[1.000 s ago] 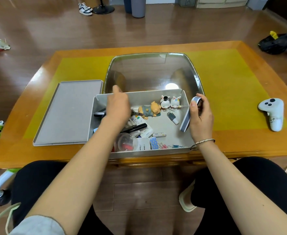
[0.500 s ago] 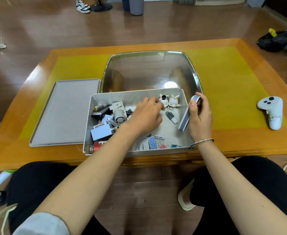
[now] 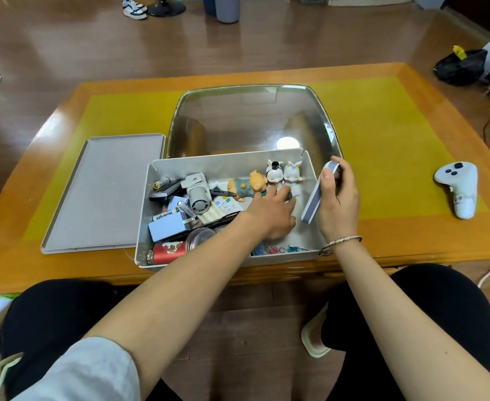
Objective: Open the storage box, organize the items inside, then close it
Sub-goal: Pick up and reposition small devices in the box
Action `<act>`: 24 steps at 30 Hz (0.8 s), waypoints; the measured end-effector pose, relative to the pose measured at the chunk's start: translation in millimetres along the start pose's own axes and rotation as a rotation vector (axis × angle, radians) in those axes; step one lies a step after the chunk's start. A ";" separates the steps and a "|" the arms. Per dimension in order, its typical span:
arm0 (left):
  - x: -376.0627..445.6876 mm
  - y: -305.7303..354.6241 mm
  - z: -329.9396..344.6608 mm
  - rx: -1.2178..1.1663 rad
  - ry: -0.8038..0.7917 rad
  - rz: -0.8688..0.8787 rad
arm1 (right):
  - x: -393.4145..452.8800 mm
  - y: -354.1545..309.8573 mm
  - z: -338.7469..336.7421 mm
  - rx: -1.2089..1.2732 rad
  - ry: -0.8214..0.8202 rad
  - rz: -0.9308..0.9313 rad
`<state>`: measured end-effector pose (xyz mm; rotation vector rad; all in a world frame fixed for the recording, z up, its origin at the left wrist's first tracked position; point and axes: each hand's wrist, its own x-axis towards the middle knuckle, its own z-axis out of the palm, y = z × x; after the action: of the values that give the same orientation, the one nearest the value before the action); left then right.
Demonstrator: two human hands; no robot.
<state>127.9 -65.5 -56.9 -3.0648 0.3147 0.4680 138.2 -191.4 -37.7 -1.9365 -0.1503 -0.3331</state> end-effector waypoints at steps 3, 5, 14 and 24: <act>-2.3 4.2 4.0 0.022 0.065 -0.018 | 0.0 -0.8 0.0 0.011 -0.006 0.009; -6.0 4.6 7.2 0.052 0.106 -0.016 | 0.3 -0.7 0.0 0.015 -0.011 0.015; -10.3 3.6 9.0 0.022 0.090 -0.040 | -1.1 -1.2 -0.2 0.009 -0.026 0.015; -4.7 7.0 6.8 0.078 0.115 -0.086 | -1.3 -1.1 -0.8 0.013 -0.047 0.017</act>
<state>120.1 -71.0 -62.0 -3.0197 0.1974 0.2705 136.6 -191.7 -36.8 -1.9324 -0.1657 -0.2750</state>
